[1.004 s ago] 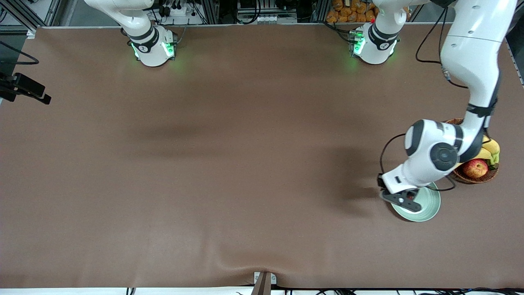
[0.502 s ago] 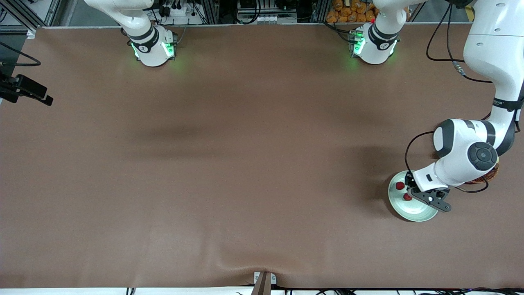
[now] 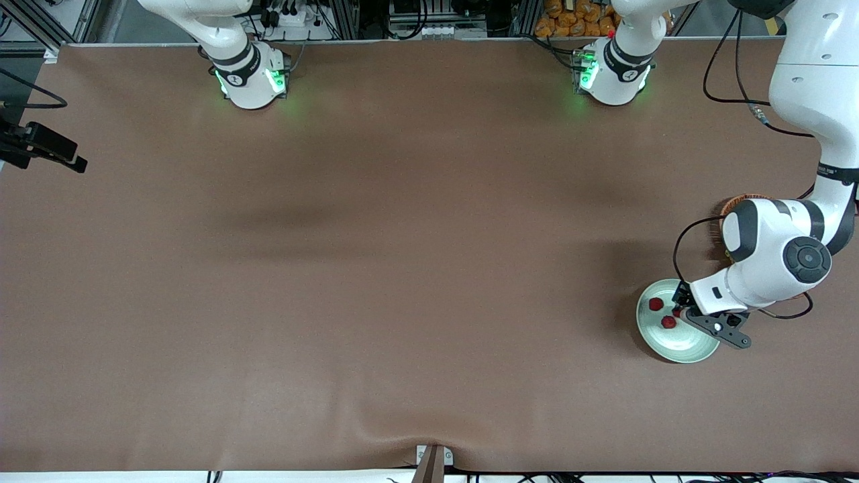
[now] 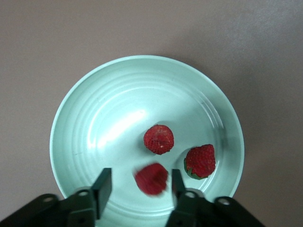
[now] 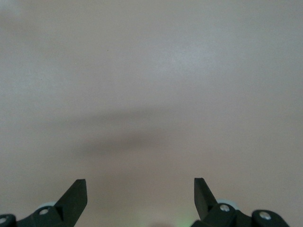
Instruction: Collect all strawberries into plate
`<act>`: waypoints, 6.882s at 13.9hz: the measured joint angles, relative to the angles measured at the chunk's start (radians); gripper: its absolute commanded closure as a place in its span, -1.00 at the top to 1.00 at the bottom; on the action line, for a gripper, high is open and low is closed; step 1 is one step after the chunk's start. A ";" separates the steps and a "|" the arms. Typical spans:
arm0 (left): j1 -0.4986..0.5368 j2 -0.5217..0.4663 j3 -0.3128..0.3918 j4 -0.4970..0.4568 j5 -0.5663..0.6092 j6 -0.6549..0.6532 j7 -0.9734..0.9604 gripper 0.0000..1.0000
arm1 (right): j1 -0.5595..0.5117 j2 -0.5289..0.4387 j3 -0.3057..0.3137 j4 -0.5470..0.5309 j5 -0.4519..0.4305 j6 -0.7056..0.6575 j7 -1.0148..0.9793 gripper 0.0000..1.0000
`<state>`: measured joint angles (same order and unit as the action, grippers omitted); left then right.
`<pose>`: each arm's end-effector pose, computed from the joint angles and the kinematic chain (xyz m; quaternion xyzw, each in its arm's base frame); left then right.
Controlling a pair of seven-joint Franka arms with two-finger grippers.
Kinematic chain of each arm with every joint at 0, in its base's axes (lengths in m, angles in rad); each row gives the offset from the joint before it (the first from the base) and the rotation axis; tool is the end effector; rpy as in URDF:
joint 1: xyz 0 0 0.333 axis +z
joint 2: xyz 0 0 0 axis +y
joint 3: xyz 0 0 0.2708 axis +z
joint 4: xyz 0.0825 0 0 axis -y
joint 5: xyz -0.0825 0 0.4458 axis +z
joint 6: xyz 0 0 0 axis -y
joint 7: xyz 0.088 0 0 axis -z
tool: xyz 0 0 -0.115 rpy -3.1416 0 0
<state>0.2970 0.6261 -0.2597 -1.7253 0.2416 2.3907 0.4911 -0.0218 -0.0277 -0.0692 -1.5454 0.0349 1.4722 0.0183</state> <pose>0.6957 0.0348 0.1506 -0.9586 0.2826 -0.0298 0.0187 0.5963 -0.0506 0.5932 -0.9982 0.0532 0.0221 0.0192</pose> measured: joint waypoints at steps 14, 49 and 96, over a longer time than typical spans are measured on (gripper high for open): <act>-0.009 0.001 -0.007 0.133 0.000 0.004 0.000 1.00 | 0.000 0.003 0.000 0.000 0.000 -0.002 0.000 1.00; -0.356 -0.548 0.267 0.197 -0.141 -0.863 -0.178 1.00 | -0.007 0.004 -0.008 0.010 -0.020 -0.012 -0.124 1.00; -0.359 -0.569 0.324 0.215 -0.232 -0.814 -0.493 1.00 | -0.007 0.005 -0.007 0.017 -0.020 -0.014 -0.123 1.00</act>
<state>-0.0615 0.0571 0.0641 -1.5105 0.0100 1.5762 -0.0018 -0.0285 -0.0227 -0.0760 -1.5286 0.0150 1.4583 -0.1046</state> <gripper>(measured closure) 0.000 0.000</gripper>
